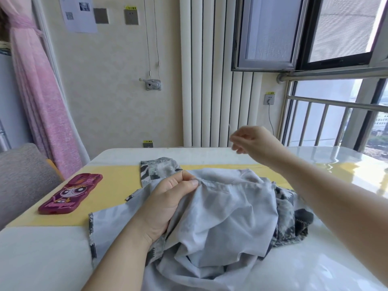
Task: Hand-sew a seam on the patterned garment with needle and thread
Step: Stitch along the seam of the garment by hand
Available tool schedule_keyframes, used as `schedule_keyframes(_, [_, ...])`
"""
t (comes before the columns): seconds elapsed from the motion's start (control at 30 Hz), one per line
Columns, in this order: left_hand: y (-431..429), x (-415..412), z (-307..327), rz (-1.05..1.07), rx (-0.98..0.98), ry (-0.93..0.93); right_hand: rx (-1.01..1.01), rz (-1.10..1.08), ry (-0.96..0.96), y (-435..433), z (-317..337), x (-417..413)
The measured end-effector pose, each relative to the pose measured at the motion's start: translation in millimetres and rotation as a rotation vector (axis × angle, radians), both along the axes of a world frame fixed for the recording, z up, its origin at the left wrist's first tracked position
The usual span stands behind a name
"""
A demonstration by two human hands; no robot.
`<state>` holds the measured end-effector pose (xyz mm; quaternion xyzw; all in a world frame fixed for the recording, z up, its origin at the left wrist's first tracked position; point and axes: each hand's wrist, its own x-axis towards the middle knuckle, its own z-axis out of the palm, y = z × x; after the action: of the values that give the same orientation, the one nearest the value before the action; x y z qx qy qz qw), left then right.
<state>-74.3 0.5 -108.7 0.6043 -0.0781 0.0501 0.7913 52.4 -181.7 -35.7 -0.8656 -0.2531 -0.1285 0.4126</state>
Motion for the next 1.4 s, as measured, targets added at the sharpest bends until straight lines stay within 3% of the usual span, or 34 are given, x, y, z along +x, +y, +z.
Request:
schedule_keyframes(0.1, [0, 0, 3, 0.110, 0.090, -0.042, 0.085, 0.168, 0.037, 25, -6, -53])
schedule_keyframes(0.27, [0, -5, 7, 0.137, 0.085, -0.108, -0.038, 0.104, -0.377, 47, -36, -99])
schedule_keyframes(0.4, [0, -5, 9, 0.149, 0.070, -0.122, 0.046, 0.103, -0.494, 51, -47, -89])
schedule_keyframes(0.7, [4, -6, 9, 0.151, 0.530, -0.205, 0.003, 0.145, -0.526, 19, -49, -64])
schedule_keyframes(0.87, [-3, -8, 8, 0.172, 0.581, -0.218, -0.123, 0.183, -0.429, 5, -58, -62])
schedule_keyframes(1.07, [-4, -7, 7, 0.198, 0.620, -0.227, -0.136, 0.364, -0.018, -7, -30, -62])
schedule_keyframes(1.27, [-4, -7, 5, 0.193, 0.604, -0.195, -0.356, 0.247, -0.109, -8, -11, -46])
schedule_keyframes(1.4, [0, -8, 9, 0.177, 0.591, -0.179, -0.463, 0.279, -0.069, -2, -14, -49])
